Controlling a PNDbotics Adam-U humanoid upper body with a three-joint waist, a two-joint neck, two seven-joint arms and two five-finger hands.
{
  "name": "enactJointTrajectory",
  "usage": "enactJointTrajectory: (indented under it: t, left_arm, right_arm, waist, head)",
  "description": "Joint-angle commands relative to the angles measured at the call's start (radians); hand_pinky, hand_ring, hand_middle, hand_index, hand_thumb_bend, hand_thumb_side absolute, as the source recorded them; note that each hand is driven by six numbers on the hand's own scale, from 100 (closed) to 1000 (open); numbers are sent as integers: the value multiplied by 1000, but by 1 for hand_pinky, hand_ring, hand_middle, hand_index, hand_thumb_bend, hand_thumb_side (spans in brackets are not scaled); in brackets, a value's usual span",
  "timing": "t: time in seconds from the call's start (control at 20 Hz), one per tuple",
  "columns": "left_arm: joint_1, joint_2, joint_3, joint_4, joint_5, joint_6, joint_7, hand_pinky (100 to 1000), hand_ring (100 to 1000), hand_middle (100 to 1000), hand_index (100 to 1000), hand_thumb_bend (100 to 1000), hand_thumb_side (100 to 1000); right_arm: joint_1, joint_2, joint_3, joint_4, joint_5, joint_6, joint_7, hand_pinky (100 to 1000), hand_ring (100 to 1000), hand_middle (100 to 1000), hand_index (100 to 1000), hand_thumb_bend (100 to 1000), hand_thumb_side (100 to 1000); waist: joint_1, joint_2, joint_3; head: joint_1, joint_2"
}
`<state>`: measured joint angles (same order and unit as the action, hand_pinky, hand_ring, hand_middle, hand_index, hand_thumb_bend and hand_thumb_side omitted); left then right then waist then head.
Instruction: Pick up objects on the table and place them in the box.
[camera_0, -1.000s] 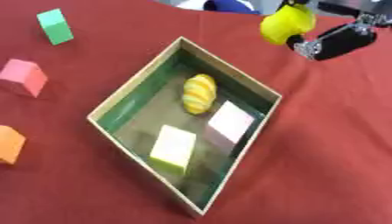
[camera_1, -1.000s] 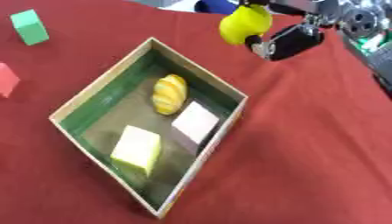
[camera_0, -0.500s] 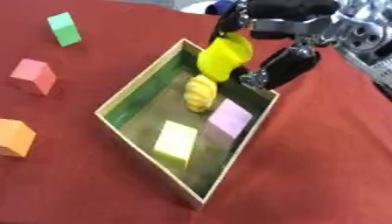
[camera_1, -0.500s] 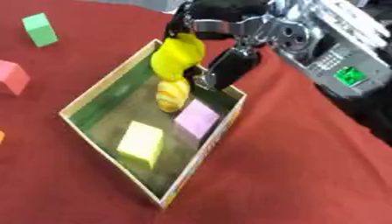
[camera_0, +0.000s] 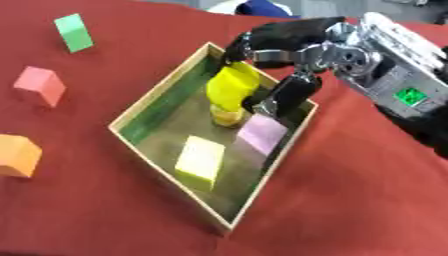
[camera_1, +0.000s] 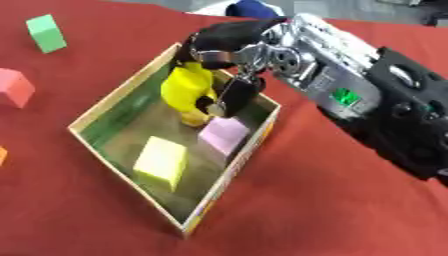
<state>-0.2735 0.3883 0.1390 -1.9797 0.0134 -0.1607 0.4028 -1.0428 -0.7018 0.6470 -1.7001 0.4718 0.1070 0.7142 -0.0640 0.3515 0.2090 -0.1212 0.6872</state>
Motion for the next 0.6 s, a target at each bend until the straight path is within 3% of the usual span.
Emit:
enactJointTrajectory:
  t: [0.05,0.3,0.6]
  left_arm:
    - [-11,21,1,-20,-2,1,-3,741,575,573,794,128,319]
    - [-9,21,2,-20,-3,0,-3,741,575,573,795,132,317]
    - [-9,23,2,-20,-4,-1,-2,741,576,574,796,140,315]
  right_arm:
    - [-29,-5,-36,32,-33,-46,8,907,955,807,899,158,193]
    - [-43,-5,-79,85,-67,-79,-13,911,962,825,916,154,164]
    - [-43,-30,-105,59,-80,-79,-22,912,963,838,918,172,123]
  waist:
    - [8,-25,-3]
    - [9,-30,-7]
    - [7,-36,-12]
  head:
    - [3,11]
    - [9,19]
    - [12,20]
